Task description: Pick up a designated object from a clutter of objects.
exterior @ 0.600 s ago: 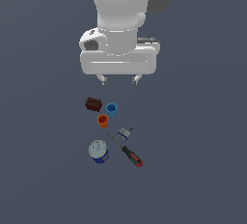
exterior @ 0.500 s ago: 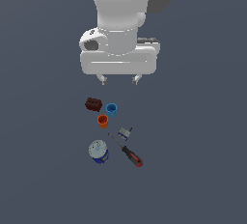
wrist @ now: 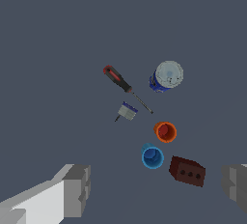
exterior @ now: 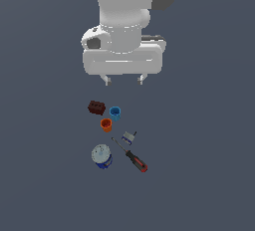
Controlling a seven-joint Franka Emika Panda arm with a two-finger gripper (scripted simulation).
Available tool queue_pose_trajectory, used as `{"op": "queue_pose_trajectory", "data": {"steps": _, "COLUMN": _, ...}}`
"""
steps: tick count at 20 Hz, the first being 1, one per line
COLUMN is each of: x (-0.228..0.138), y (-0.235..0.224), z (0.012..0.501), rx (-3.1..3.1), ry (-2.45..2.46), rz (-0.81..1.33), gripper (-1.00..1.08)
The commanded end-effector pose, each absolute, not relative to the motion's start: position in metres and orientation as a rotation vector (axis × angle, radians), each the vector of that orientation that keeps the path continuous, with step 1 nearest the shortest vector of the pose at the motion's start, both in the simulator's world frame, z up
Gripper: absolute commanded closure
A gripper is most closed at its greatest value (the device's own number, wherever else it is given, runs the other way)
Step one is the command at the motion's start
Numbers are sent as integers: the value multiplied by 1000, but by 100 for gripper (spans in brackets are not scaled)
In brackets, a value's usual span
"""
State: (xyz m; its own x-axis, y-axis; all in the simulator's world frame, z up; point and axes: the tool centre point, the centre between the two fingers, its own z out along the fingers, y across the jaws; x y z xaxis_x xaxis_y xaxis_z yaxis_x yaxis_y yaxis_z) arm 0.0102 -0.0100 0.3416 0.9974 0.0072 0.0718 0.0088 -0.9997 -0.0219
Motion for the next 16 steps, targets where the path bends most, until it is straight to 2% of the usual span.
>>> {"op": "queue_pose_trajectory", "data": {"steps": 1, "x": 10, "y": -10, "z": 342, "rx": -3117, "ry": -13, "rz": -112, "gripper": -92}}
{"op": "queue_pose_trajectory", "data": {"steps": 9, "x": 15, "y": -19, "z": 315, "rx": -3115, "ry": 27, "rz": -100, "gripper": -92}}
{"op": "queue_pose_trajectory", "data": {"steps": 16, "x": 20, "y": -40, "z": 255, "rx": -3112, "ry": 114, "rz": -75, "gripper": -92}}
